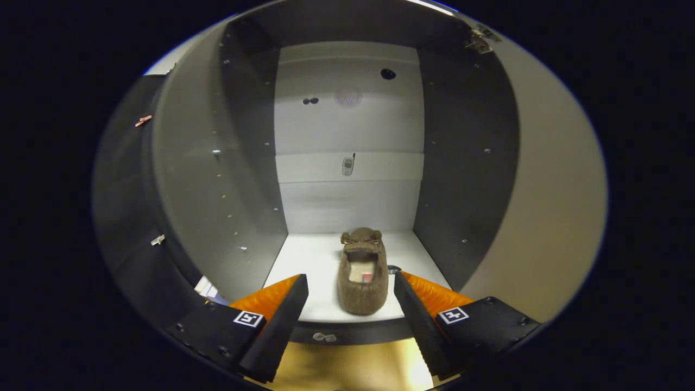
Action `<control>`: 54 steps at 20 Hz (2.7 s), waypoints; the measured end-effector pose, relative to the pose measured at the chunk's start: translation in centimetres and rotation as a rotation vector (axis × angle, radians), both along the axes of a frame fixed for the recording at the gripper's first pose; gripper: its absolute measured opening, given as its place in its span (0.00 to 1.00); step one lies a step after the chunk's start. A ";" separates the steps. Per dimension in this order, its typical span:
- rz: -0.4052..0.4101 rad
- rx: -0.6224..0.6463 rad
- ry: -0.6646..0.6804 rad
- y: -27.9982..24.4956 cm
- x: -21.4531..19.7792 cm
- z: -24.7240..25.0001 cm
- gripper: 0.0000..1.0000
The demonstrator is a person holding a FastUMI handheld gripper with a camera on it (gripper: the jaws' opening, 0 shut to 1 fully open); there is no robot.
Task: Open the shoe cabinet door, grab the shoes and put them into the shoe cabinet, then close the shoe cabinet door.
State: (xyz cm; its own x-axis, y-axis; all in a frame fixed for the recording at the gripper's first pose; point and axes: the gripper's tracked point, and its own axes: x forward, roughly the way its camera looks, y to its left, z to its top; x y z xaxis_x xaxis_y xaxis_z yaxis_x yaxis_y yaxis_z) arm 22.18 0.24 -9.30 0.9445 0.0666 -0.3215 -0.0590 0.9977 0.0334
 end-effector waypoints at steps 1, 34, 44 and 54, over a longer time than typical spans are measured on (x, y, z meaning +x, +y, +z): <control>-0.004 -0.007 -0.010 -0.2 -1.7 0.3 1.00; -0.283 0.104 -0.123 -29.6 -29.6 5.1 0.99; -0.091 0.125 -0.112 -31.4 -23.7 3.9 0.98; -0.100 0.093 -0.118 -30.3 -22.6 3.9 0.98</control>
